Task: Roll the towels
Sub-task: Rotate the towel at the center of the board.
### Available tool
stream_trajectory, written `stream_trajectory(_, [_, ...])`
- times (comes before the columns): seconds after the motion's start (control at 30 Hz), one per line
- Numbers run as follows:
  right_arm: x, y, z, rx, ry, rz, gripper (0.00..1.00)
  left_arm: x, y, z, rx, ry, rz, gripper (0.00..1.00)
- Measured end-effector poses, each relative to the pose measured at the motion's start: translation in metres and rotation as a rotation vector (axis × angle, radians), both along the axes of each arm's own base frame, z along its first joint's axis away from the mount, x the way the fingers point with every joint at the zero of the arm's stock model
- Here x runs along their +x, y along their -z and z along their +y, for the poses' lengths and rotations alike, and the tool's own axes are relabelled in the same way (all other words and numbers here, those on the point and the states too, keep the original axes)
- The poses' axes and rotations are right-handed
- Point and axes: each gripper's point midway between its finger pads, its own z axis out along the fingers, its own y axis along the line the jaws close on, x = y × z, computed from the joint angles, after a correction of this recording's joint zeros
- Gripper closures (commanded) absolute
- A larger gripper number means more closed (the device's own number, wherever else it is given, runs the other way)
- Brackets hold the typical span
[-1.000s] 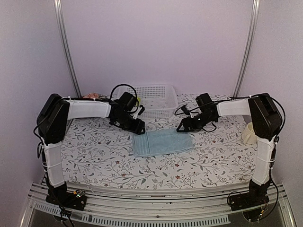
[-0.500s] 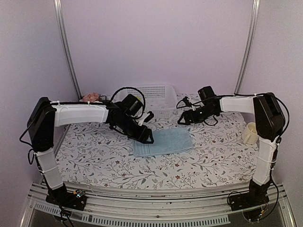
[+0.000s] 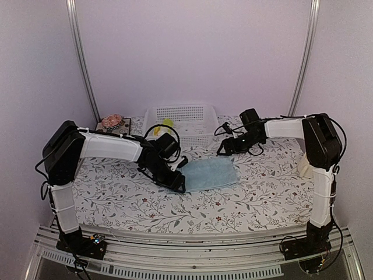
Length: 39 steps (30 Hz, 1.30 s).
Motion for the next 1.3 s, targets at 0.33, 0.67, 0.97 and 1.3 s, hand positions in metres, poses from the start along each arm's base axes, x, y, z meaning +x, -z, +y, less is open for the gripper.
stream_trajectory(0.33, [-0.006,0.005,0.005,0.014,-0.045,0.009,0.23,0.008,0.009,0.001,0.012,-0.014,-0.002,0.38])
stream_trajectory(0.67, [-0.020,0.021,0.006,-0.002,-0.075,0.045,0.29,0.035,0.010,0.019,0.033,-0.053,-0.054,0.33])
stream_trajectory(0.97, [-0.058,0.032,0.000,-0.031,-0.109,0.082,0.32,0.075,0.011,0.038,0.084,-0.101,-0.134,0.20])
stream_trajectory(1.3, [-0.142,0.026,0.023,-0.030,-0.252,0.120,0.32,0.112,0.012,0.062,0.155,-0.175,-0.205,0.03])
